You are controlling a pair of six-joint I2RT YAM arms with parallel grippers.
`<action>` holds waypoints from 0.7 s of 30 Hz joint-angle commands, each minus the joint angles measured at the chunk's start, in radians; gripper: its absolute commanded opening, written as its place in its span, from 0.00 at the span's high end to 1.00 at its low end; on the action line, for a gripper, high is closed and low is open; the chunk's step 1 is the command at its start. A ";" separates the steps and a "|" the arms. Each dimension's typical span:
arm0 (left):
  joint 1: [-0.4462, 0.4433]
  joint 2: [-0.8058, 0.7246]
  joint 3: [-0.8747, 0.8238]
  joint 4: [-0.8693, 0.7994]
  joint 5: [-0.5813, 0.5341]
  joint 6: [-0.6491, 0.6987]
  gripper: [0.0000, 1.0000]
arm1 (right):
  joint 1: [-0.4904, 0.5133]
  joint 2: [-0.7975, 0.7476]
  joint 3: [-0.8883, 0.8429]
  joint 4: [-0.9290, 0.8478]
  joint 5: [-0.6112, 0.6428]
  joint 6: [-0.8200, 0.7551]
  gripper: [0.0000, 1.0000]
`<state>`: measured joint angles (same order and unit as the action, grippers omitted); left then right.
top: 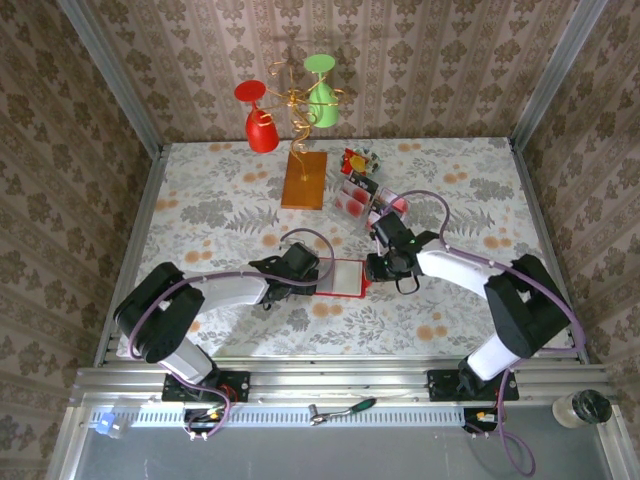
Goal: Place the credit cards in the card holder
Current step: Rotate the card holder at the center of the table, then press the card slot in the card holder.
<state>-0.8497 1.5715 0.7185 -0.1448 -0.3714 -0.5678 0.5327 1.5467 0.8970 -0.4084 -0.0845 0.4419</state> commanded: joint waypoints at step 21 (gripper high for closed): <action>-0.001 -0.036 -0.036 0.008 -0.005 -0.018 0.03 | 0.139 0.194 0.115 0.248 -0.164 0.150 1.00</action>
<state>-0.8497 1.5585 0.6994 -0.1253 -0.3710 -0.5758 0.6685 1.7142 0.9794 -0.2031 -0.2264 0.5648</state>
